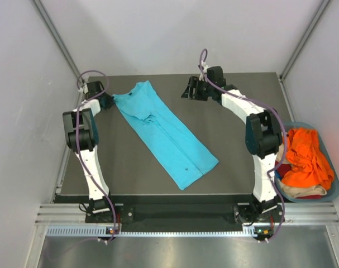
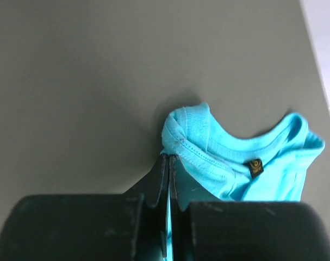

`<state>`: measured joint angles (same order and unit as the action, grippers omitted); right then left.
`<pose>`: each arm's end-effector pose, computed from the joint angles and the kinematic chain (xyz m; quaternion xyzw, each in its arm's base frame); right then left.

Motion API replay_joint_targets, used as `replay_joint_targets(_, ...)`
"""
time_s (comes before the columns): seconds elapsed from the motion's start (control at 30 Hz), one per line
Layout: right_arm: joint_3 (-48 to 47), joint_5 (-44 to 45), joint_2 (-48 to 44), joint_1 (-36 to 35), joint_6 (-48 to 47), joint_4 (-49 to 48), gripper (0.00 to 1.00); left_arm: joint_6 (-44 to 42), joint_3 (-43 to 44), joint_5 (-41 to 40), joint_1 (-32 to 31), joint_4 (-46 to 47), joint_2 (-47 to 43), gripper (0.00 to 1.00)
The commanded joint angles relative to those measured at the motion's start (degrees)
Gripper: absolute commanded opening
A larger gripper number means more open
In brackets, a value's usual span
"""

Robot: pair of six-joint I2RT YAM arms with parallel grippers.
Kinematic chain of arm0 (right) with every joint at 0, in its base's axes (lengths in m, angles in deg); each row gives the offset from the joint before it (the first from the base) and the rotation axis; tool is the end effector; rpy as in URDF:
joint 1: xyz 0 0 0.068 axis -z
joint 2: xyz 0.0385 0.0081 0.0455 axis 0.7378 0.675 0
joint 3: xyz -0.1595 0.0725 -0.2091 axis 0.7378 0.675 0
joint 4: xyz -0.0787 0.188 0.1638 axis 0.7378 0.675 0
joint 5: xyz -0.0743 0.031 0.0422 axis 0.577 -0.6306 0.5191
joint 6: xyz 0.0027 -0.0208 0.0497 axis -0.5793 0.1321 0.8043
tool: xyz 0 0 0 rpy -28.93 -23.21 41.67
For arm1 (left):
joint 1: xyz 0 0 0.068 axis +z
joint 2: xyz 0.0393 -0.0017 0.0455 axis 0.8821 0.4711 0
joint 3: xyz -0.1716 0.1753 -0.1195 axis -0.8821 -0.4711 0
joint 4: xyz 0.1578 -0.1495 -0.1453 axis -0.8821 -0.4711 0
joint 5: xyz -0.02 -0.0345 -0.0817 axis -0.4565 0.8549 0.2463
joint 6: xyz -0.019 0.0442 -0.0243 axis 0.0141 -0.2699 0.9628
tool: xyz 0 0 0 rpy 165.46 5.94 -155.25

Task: Fold and stack the t-shirts
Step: Fold the tshirt

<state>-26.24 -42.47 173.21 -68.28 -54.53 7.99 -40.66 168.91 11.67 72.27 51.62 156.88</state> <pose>0.4574 0.1880 0.2482 -0.0755 0.8661 0.3334 0.3646 0.4970 0.0877 0.1455 -0.4234 0.8031 -0.1713 0.3827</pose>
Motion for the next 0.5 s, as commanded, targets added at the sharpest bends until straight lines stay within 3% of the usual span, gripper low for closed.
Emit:
replay_joint_targets(0.0, -3.22, -0.94, 3.25, -0.36, 3.16, -3.85, 0.64, -1.08, 6.56, -2.18, 0.44, -3.32, 5.55, 0.00)
replay_joint_targets(0.27, -3.92, 0.37, 5.81, -0.28, 4.40, -7.90, 0.59, 1.90, 23.79, 2.47, 0.35, -0.88, 17.41, 0.00)
replay_joint_targets(0.43, -3.92, 0.90, 6.25, -0.27, 4.57, -7.99, 0.59, 3.49, 28.74, 6.51, 0.35, -0.34, 21.37, 0.00)
replay_joint_targets(0.47, -4.01, 0.90, 6.17, -0.36, 4.40, -7.29, 0.59, 3.32, 27.87, 7.22, 0.35, -0.69, 20.94, 0.04)
